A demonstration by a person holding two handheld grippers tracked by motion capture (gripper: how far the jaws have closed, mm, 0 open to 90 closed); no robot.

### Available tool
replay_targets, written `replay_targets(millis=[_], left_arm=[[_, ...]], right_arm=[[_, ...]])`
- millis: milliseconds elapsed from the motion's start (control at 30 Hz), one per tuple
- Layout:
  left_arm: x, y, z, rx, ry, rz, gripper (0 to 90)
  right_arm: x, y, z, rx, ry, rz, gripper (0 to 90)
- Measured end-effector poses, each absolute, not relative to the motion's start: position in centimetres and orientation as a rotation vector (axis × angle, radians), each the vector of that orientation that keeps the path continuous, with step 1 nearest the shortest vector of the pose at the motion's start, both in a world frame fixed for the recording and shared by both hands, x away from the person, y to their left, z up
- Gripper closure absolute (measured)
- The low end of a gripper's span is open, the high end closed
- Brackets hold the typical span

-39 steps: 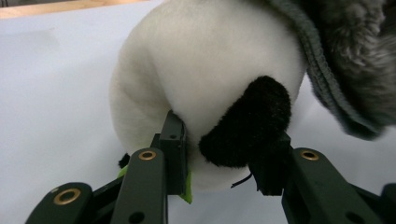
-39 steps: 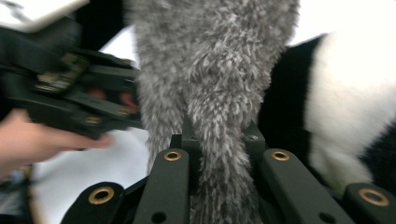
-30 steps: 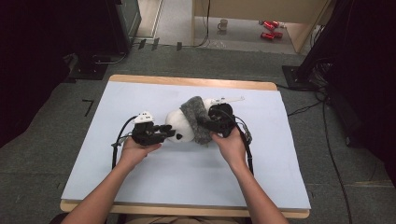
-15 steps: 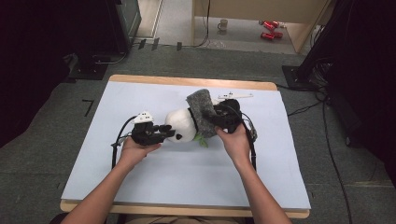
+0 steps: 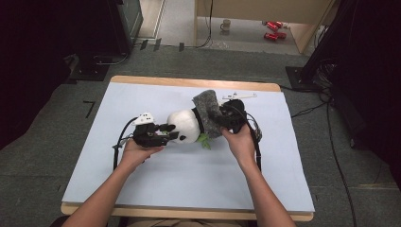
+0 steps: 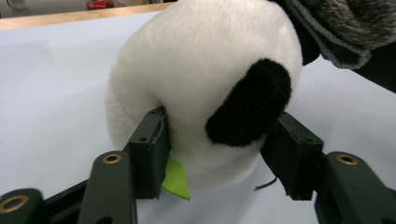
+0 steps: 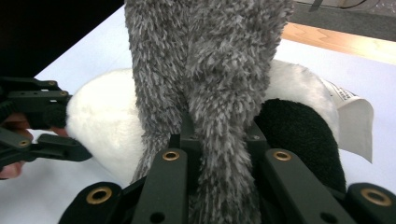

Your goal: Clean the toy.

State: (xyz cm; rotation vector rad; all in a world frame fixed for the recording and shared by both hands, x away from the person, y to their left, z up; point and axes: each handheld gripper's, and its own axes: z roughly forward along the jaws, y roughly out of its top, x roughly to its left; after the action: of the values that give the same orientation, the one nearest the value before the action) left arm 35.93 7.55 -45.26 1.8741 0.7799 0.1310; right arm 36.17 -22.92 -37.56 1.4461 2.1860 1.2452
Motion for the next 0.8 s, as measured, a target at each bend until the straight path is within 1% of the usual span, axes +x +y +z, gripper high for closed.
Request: replay_targets(millis=[200, 433, 633, 700, 800], left_arm=[[36.3, 8.5, -45.3, 1.876, 0.775, 0.118, 35.4], [36.9, 9.2, -46.4, 1.913, 0.796, 0.139, 34.4], [37.3, 8.5, -47.2, 1.907, 0.733, 0.165, 37.0], [37.5, 8.3, -47.3, 1.897, 0.730, 0.172, 39.9], [37.8, 8.0, -47.4, 1.879, 0.699, 0.176, 47.3]], right_arm=[[36.4, -24.2, -37.7, 1.486, 2.163, 1.255, 77.7], [36.7, -26.4, -37.8, 1.546, 2.106, 1.289, 77.6], [36.8, -27.5, -38.0, 1.574, 2.096, 1.333, 77.5], [36.8, -27.5, -38.0, 1.574, 2.094, 1.328, 77.4], [36.8, -27.7, -38.0, 1.576, 2.096, 1.333, 77.2]])
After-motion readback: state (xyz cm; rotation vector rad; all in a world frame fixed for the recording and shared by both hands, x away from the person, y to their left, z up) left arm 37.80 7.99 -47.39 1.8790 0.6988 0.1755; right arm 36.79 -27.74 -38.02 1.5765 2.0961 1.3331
